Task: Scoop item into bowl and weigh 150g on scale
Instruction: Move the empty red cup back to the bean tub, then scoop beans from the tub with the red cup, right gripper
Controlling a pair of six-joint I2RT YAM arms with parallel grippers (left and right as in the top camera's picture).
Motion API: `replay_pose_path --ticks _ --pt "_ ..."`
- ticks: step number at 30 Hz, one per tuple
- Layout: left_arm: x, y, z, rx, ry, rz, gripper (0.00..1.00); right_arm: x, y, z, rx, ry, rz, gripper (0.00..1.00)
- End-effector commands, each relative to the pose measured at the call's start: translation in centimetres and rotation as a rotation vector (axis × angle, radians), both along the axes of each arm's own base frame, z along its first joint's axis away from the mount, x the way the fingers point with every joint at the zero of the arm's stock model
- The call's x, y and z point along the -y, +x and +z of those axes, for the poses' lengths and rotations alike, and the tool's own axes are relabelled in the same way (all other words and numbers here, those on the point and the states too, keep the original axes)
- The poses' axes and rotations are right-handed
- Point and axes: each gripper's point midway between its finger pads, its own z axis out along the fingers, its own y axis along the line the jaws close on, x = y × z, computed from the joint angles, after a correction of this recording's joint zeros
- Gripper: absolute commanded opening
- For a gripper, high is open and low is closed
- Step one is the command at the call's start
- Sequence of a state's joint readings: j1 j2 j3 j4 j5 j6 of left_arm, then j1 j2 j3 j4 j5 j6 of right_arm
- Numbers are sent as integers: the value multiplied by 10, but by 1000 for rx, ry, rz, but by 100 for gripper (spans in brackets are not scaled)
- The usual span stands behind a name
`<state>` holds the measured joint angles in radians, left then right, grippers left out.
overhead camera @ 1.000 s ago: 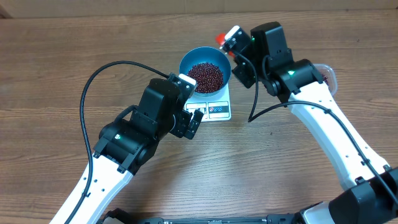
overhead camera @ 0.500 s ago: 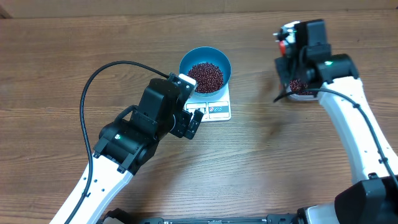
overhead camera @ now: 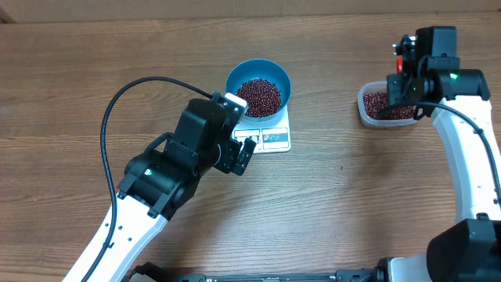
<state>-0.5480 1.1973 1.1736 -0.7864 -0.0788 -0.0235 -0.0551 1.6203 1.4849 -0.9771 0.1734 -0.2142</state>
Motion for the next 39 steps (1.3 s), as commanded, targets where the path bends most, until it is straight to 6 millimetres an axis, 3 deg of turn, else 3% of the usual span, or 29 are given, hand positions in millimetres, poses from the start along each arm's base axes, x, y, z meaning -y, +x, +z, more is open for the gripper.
replay_pose_path --ticks 1,13,25,32,39 --pt "-1 2 -1 -6 -6 11 100 9 -7 -10 -29 -2 -31 4" --pt "-1 2 -1 -6 -6 11 100 7 -27 -64 -156 5 -31 4" --pt "-1 2 -1 -6 -6 11 100 8 -18 -97 -93 1 -32 4" --pt "-1 2 -1 -6 -6 11 100 7 -22 -125 -153 7 -31 4" --pt "-1 2 -1 -6 -6 11 100 -19 -32 -142 -223 148 27 4"
